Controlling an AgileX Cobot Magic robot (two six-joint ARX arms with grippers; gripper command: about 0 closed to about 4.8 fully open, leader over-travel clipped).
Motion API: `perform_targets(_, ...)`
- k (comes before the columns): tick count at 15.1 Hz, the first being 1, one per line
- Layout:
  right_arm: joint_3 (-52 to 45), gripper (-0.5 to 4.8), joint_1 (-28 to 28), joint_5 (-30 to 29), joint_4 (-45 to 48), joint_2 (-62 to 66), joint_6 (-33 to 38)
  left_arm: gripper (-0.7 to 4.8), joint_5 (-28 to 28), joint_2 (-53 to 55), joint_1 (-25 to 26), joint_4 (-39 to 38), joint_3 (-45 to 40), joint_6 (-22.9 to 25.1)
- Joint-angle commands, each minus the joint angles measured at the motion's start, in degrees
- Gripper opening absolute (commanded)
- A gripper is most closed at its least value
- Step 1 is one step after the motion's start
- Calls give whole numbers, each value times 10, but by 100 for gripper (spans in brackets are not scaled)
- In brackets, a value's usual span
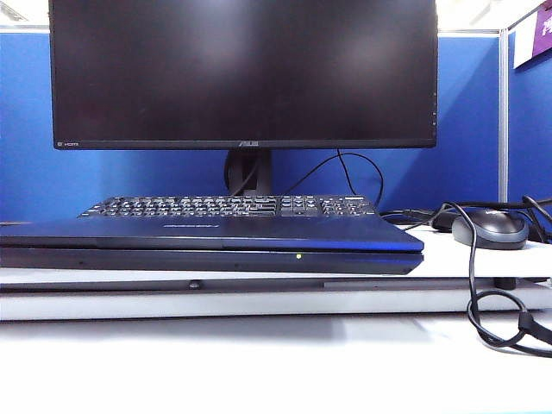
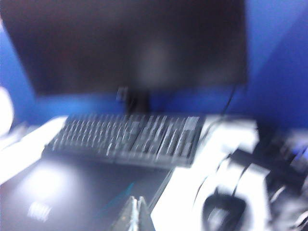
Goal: Close the lid of the black laptop.
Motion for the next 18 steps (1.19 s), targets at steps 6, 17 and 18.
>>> perform_targets(6,-211,-1,3,-180,217,-1,45,-4,54,-2,0,116,-158,-128)
perform_targets(17,-240,-1,2,-199,216,-2,44,-4,104,-2,0,201,-296,-107)
perform_targets(18,-240,-1,2,-199,216,-2,44,-4,107,-2,0,208,-296,-101)
